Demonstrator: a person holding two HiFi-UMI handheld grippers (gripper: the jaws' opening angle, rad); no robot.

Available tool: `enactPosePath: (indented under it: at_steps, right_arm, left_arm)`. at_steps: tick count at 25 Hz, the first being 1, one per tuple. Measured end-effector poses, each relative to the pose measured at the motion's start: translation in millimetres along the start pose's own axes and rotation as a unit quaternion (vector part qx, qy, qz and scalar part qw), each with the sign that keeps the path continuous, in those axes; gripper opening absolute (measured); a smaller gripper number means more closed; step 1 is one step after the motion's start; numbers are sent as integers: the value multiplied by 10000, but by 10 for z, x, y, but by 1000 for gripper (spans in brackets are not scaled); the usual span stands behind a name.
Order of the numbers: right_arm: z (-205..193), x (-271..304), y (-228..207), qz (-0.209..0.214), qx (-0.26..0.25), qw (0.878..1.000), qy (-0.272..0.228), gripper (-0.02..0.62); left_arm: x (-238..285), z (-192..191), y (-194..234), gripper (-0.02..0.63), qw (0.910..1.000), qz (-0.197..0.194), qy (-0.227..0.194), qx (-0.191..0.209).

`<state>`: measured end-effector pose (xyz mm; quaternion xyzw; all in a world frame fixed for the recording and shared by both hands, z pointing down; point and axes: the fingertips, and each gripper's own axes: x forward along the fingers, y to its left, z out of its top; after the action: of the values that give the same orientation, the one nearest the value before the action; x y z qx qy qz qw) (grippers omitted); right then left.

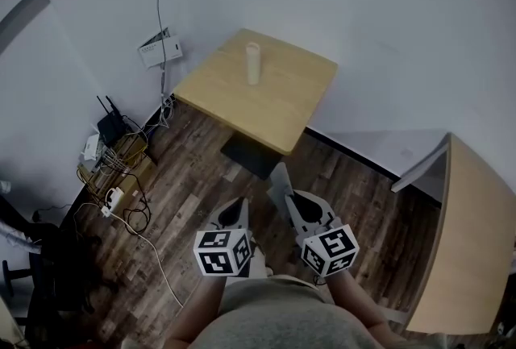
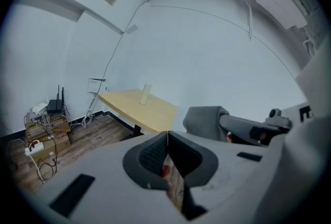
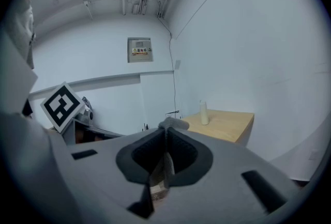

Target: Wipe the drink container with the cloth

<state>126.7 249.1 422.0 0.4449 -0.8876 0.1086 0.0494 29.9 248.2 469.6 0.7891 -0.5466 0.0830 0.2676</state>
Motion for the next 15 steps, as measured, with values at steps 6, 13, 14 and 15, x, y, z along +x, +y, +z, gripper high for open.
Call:
enactPosePath:
  at_steps: [6,13,14,15]
  right_arm:
    - [98,288,-186,-14,23,10000,-45,12]
    - [263,837,-400,15,-25,10000,-78,11]
    - [292,924,-433,13,-21,10000,-87,12]
    - [320,1011,-462,17,-18,10000,-93,12]
  left_arm:
    - [280,180,125,3,10000,-8,-15,-33]
    - [672,478,402,3,10000,-28,-6,-31]
    - [731,523,446,3,10000,-26,0,-26]
    - [788,572,491,3,10000,-26,3,-29]
